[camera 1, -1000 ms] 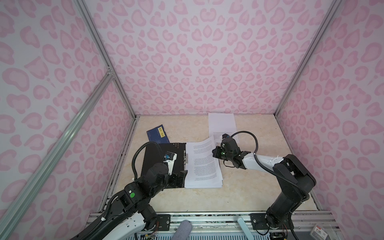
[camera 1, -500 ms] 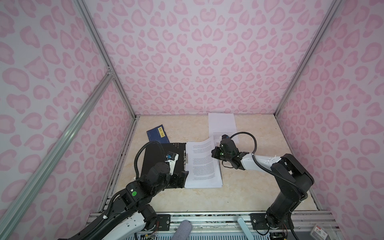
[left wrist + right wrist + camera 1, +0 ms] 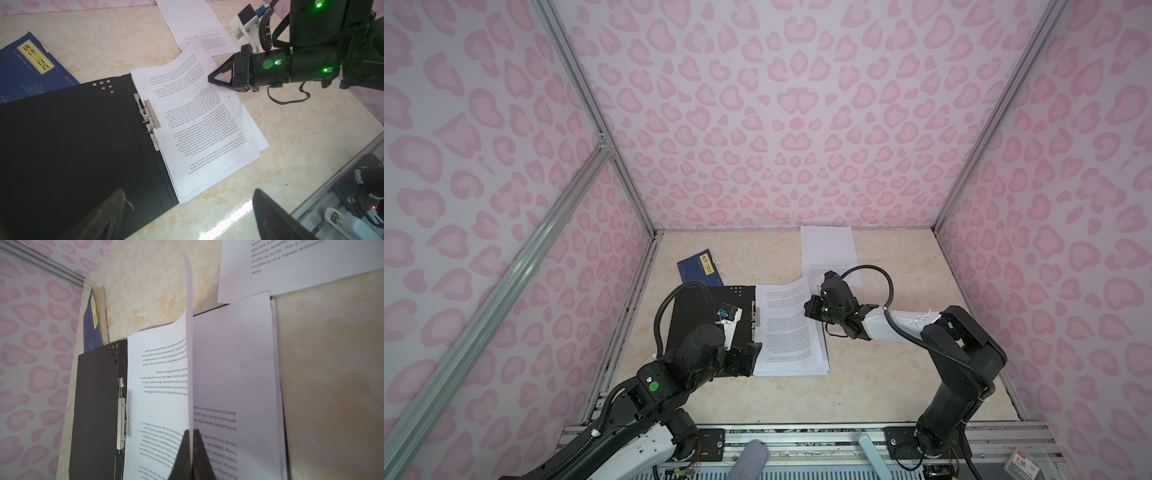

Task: Put the files into the folder
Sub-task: 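Press the folder clip with left gripper while right gripper lowers sheet onto stack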

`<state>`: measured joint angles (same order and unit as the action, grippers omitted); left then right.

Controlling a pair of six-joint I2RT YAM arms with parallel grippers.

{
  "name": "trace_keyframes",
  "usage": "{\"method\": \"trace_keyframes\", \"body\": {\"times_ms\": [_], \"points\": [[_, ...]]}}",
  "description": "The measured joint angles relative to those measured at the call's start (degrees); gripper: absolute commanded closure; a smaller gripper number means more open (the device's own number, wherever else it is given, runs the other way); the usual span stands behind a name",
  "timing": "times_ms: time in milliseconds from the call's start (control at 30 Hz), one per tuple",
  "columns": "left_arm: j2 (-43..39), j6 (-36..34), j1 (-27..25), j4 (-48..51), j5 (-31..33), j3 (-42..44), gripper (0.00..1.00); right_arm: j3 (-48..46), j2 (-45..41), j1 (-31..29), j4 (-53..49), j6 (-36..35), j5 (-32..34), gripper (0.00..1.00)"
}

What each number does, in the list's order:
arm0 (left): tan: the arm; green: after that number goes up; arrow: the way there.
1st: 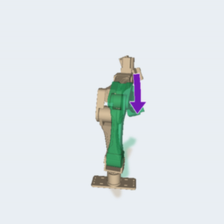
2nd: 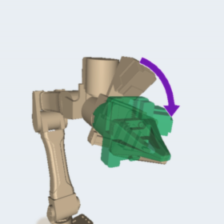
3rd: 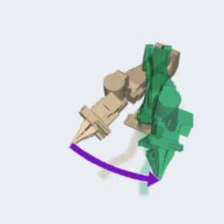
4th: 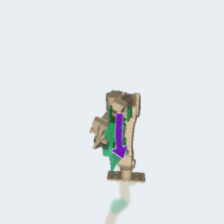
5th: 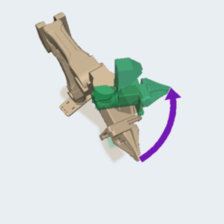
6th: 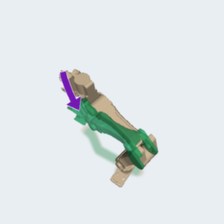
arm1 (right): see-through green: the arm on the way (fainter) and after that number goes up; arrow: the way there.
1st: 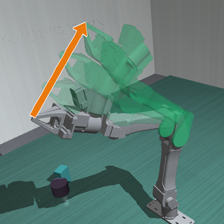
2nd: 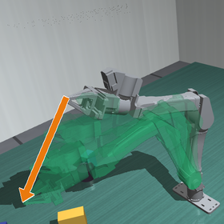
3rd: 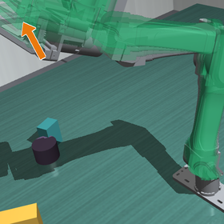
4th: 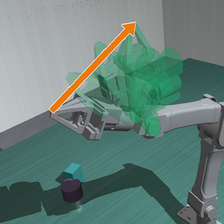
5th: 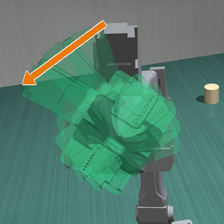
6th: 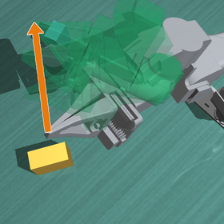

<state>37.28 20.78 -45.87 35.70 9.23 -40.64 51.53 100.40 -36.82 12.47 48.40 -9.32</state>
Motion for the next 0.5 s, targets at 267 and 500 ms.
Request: {"method": "trace_keyframes", "body": {"times_ms": [267, 500], "points": [[0.4, 0.0, 0.0, 0.2, 0.0, 0.0, 0.03, -0.1, 0.0, -0.2, -0.2, -0.2, -0.1, 1.00], [0.7, 0.0, 0.0, 0.2, 0.0, 0.0, 0.03, -1.3, -1.0, -0.2, -0.6, -1.0, 0.3, 1.00]]}}
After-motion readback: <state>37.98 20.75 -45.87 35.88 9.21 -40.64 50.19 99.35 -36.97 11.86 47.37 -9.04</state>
